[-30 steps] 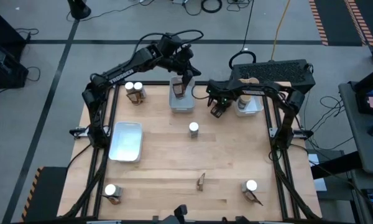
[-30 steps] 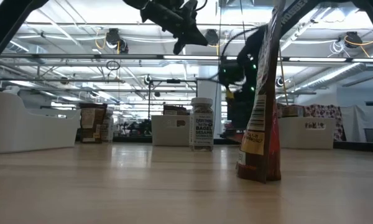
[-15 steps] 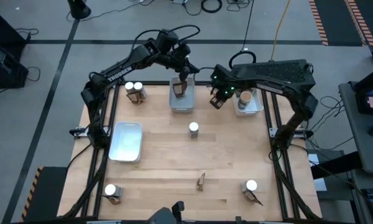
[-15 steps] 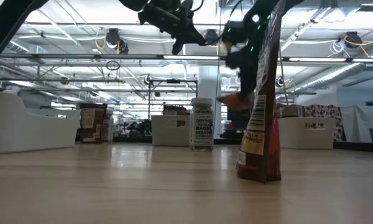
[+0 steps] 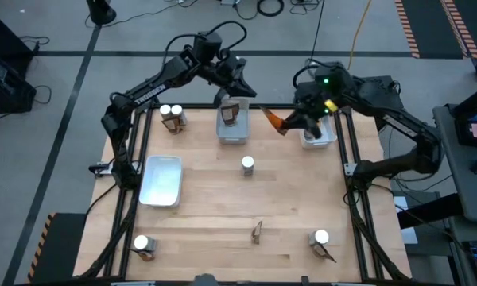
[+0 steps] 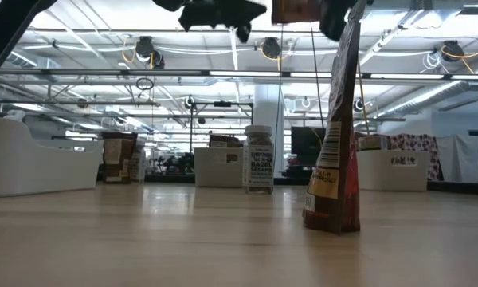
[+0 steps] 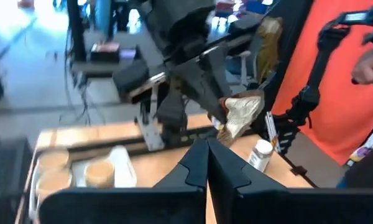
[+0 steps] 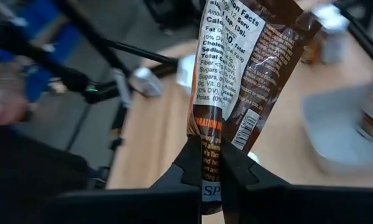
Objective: Sort spices by type
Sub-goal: Adjust the orange spice pack
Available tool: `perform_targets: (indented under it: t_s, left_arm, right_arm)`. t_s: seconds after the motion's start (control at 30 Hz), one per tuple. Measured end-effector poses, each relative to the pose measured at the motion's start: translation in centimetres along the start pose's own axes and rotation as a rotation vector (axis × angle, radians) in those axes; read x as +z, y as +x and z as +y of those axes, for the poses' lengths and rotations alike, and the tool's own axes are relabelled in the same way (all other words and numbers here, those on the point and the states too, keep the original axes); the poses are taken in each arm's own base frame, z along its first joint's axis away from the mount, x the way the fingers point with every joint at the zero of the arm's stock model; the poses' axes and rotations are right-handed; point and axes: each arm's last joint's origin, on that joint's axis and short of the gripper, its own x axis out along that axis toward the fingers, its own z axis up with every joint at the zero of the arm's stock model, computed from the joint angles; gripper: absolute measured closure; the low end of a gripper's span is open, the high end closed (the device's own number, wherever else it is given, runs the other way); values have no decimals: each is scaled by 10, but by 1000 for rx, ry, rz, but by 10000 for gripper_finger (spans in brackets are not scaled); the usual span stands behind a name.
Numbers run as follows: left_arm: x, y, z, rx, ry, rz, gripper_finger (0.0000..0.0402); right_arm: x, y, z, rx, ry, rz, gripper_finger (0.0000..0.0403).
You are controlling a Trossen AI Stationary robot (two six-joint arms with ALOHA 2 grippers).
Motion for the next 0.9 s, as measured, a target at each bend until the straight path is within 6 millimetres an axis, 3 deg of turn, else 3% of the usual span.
perform_targets:
  t_s: [0.23,0.57,0.9]
  left_arm:
    - [11,11,-6,-31,119,-61,338]
    - [12,21,-11,-33,123,-55,215]
    - [15,50,-34,-104,211,-54,198]
  right_arm:
    - [-1,-7,11,116,-27,-16,395]
    - [-2,-8,11,136,-20,-8,393]
    - [3,-10,9,127,-61,-52,392]
